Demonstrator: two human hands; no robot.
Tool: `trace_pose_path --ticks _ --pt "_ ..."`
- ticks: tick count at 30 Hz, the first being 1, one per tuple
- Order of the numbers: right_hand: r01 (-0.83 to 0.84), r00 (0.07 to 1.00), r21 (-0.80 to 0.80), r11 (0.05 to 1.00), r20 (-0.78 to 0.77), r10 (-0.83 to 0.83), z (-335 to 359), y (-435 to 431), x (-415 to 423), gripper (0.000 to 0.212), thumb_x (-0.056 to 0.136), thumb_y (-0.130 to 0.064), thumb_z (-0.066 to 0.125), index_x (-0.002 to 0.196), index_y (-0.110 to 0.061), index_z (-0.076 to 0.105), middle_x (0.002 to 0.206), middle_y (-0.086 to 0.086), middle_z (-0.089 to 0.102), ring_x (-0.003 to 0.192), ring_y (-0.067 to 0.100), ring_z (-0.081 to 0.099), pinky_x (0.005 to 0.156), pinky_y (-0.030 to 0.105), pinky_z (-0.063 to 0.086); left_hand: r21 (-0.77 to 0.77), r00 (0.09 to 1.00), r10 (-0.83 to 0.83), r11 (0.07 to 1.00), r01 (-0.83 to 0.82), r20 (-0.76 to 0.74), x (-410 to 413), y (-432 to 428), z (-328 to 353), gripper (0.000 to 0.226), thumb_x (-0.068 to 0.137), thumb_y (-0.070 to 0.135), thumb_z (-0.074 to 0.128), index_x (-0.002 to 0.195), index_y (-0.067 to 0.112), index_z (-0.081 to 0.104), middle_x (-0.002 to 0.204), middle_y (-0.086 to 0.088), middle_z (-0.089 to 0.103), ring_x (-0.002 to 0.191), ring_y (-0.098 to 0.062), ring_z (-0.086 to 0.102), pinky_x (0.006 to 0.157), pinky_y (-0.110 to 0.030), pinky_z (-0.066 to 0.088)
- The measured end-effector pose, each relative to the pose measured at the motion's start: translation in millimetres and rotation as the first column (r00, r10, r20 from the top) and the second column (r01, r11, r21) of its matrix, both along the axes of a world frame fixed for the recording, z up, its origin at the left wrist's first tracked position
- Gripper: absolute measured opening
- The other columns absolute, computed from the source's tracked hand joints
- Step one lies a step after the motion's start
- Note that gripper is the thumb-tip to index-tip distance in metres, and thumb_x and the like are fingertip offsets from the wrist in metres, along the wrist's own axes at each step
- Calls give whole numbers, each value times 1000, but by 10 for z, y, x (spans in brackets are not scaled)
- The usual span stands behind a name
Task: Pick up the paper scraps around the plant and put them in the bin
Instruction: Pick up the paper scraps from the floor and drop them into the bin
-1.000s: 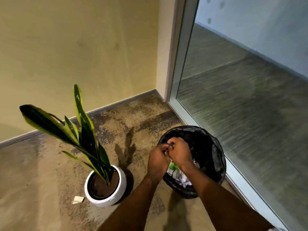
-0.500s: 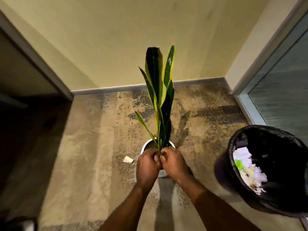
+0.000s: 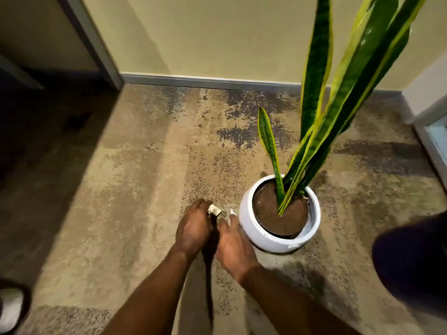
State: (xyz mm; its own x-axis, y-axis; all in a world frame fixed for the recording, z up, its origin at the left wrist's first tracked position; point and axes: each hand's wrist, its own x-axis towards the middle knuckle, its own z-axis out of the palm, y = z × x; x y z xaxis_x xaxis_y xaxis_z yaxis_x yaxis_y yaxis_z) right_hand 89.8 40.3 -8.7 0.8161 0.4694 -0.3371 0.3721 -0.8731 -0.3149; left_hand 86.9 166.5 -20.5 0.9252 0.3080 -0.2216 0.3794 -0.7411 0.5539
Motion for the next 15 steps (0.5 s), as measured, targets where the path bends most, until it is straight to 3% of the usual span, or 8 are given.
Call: trace_pose_path --ticks 3,7,10,12,15 --pt "-18 995 -156 988 91 33 -203 44 79 66 85 -11 51 145 -10 24 149 30 20 132 49 33 111 53 30 22 989 -94 995 97 -112 62 99 -299 59 90 15 58 146 25 40 156 -5 33 143 -30 30 117 -44 31" --pt "41 995 -273 961 94 -16 -381 206 184 64 94 -5 35 152 -8 7 153 38 4 140 52 20 114 57 23 82 946 -239 962 262 -218 88 90 -529 68 91 40 58 149 40 22 163 -3 18 146 -33 23 115 -49 33" --pt "76 994 -321 944 100 -46 -503 331 208 58 96 -5 35 149 2 13 146 39 26 135 50 31 110 54 33 257 948 -256 919 300 -192 86 64 -619 58 94 44 50 147 41 28 159 -2 27 140 -31 32 108 -46 39" --pt "40 995 -337 940 103 -6 -551 376 209 49 96 -3 34 143 8 26 135 35 42 125 46 42 102 52 41 250 961 -218 934 256 -170 113 62 -630 46 99 35 47 144 36 40 157 -1 30 138 -27 34 107 -41 38" --pt "50 993 -267 962 119 -18 -561 329 212 34 95 1 36 128 1 47 122 22 52 108 33 55 90 40 50 247 967 -192 941 230 -168 103 20 -570 40 98 23 52 138 31 51 152 -2 38 134 -24 39 106 -38 42"
